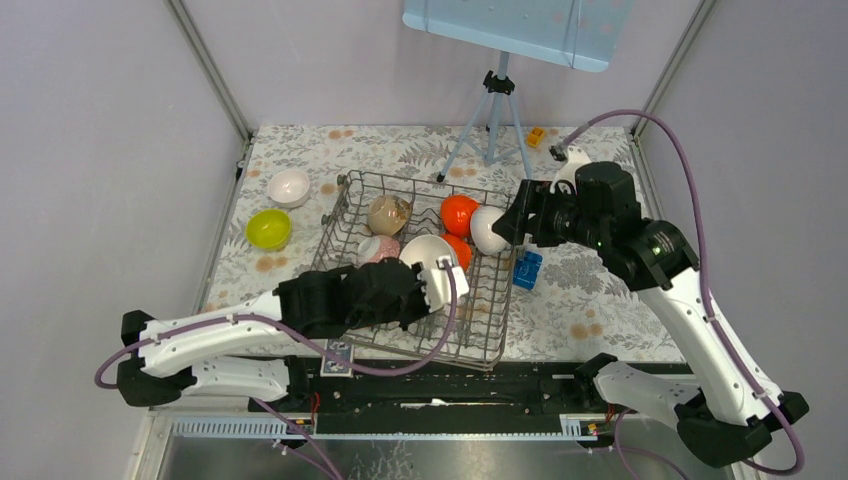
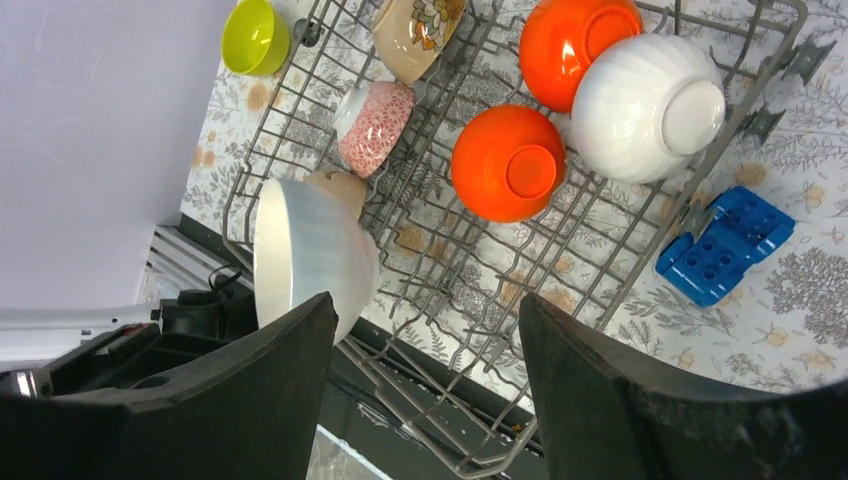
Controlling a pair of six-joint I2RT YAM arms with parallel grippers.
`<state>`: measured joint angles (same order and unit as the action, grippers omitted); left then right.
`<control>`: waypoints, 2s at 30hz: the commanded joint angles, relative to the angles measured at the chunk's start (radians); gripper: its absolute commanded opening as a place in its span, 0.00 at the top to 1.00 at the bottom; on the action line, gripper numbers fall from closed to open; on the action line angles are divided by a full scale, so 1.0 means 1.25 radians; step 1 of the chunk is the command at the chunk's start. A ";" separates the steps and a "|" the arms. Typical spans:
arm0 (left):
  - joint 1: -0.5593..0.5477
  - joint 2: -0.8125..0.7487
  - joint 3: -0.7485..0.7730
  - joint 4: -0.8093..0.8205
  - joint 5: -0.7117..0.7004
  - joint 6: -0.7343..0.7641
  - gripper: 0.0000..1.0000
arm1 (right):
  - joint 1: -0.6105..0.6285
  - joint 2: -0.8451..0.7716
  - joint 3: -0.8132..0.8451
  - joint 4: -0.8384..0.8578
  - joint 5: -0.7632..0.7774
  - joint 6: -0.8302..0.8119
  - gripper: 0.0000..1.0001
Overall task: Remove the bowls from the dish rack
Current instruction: Place the bowl at the center of the board.
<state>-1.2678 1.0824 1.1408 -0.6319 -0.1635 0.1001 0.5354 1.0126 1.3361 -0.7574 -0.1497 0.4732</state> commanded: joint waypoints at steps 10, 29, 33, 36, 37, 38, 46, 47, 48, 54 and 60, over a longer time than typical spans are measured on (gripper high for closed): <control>-0.134 -0.076 -0.031 -0.070 -0.066 0.316 1.00 | 0.169 0.210 0.266 -0.186 0.059 -0.149 0.29; -0.206 -0.007 0.022 -0.205 -0.007 0.386 1.00 | 0.354 0.340 0.272 -0.224 0.104 -0.222 0.37; -0.218 0.001 0.037 -0.214 -0.015 0.392 1.00 | 0.364 0.349 0.243 -0.218 0.115 -0.226 0.40; -0.225 0.004 0.043 -0.217 -0.023 0.392 1.00 | 0.365 0.352 0.221 -0.209 0.116 -0.226 0.41; -0.228 0.005 0.043 -0.216 -0.025 0.392 1.00 | 0.366 0.353 0.215 -0.205 0.114 -0.225 0.42; -0.229 0.004 0.043 -0.216 -0.028 0.391 1.00 | 0.366 0.354 0.209 -0.203 0.113 -0.224 0.43; -0.241 0.004 0.046 -0.215 -0.043 0.388 1.00 | 0.375 0.365 0.182 -0.194 0.103 -0.221 0.53; -0.242 0.005 0.045 -0.215 -0.044 0.389 1.00 | 0.376 0.366 0.179 -0.193 0.101 -0.221 0.54; -0.243 0.005 0.045 -0.215 -0.045 0.388 1.00 | 0.378 0.367 0.175 -0.192 0.099 -0.221 0.55; -0.245 0.005 0.044 -0.215 -0.051 0.386 1.00 | 0.384 0.371 0.159 -0.181 0.083 -0.218 0.59; -0.245 0.007 0.038 -0.207 -0.063 0.375 1.00 | 0.390 0.372 0.151 -0.174 0.077 -0.212 0.72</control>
<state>-1.5669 1.0962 1.1442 -0.9493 -0.1883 0.5598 1.0103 1.4738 1.5326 -0.9928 -0.0429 0.2134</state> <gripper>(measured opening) 0.018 0.329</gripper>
